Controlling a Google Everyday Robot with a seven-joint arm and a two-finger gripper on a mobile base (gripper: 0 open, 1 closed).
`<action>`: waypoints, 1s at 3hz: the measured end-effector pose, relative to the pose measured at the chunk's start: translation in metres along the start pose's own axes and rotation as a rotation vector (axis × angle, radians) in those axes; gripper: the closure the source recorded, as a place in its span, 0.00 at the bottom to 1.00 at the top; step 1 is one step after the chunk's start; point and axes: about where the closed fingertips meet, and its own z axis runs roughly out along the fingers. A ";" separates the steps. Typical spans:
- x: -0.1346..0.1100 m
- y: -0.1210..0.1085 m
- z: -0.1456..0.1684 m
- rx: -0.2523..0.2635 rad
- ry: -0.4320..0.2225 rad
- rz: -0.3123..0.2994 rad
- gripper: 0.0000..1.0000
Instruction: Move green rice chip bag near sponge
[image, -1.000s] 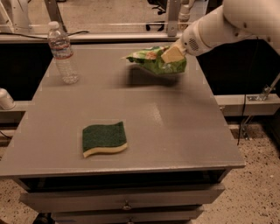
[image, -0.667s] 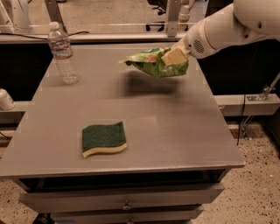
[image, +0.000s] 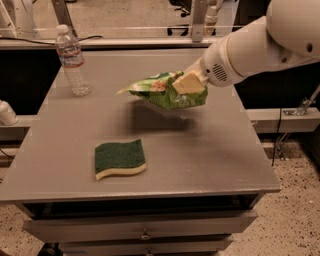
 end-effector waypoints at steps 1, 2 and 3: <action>-0.007 0.047 0.006 -0.025 0.017 0.037 1.00; -0.011 0.079 0.021 -0.043 0.033 0.068 1.00; -0.011 0.103 0.041 -0.063 0.035 0.090 1.00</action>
Offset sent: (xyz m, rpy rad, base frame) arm -0.0721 0.0967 -0.0337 0.0330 0.1389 -0.0331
